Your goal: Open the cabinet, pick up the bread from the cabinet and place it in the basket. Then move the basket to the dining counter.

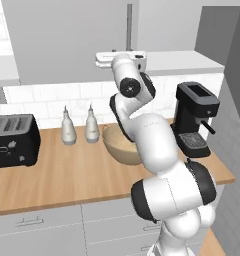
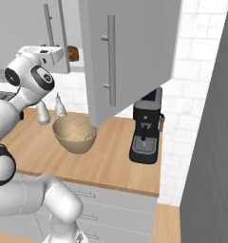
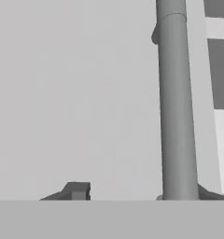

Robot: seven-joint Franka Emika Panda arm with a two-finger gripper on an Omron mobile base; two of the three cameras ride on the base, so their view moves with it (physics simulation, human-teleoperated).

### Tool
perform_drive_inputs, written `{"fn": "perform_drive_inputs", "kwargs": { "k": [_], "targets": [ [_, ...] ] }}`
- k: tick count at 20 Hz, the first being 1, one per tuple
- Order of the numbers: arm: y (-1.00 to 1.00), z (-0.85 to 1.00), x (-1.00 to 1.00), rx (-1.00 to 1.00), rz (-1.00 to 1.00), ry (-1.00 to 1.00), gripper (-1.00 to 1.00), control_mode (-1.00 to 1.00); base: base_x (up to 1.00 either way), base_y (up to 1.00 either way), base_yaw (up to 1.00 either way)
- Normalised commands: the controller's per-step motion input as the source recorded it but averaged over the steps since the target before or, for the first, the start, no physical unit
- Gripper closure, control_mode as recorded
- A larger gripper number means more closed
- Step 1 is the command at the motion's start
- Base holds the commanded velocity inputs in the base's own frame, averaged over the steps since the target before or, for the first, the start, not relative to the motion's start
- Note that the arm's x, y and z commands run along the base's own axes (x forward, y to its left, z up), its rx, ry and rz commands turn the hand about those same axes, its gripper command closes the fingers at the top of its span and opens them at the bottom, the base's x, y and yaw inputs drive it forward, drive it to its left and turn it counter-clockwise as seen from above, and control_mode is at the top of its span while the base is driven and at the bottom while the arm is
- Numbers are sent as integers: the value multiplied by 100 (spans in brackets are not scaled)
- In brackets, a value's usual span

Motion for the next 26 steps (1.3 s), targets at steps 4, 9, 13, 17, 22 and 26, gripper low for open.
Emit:
{"fn": "perform_drive_inputs", "kwargs": {
  "k": [4,9,13,17,22,26],
  "targets": [
    [100,6,-70,0,5,8,100,-100,0,0,0],
    [100,18,-76,0,7,13,100,-100,0,0,0],
    [100,9,-84,0,8,12,100,-100,0,0,0],
    [100,1,-82,0,7,9,100,-100,0,0,0],
    [100,0,-82,0,6,1,100,-100,0,0,0],
    [100,0,-74,-2,4,0,100,-100,0,0,0]
  ]
}}
